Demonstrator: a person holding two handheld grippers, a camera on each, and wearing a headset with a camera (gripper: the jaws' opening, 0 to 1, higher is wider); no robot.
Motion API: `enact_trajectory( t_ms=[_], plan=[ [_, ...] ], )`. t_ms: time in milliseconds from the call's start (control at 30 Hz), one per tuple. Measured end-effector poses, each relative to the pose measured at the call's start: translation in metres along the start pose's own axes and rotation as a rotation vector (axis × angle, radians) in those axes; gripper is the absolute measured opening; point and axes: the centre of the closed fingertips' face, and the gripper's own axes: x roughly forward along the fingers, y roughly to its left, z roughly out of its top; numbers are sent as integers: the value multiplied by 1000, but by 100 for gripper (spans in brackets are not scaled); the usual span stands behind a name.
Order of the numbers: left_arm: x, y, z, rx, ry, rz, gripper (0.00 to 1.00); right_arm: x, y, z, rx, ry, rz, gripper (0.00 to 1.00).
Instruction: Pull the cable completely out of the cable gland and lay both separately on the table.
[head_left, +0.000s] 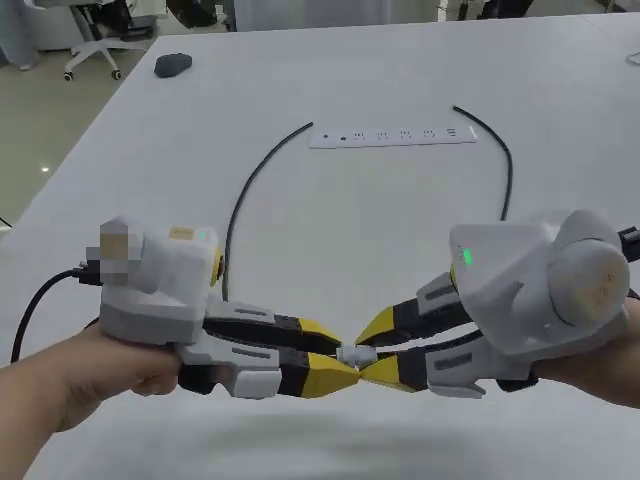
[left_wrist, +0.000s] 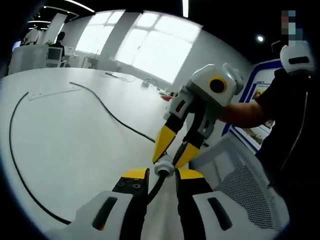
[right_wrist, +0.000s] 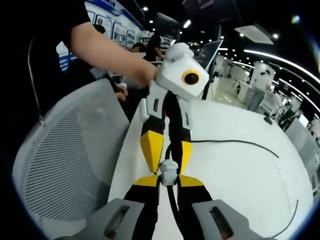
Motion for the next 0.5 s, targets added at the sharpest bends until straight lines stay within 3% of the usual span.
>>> enact_trajectory(
  t_ms=[300,500],
  plan=[
    [2,-9,2,0,-18,-14,16,-2,2,-1,14,-2,5,8],
    [2,-9,3,44,-32,-10,16,-2,2,-1,26,-7,17,7]
  ],
)
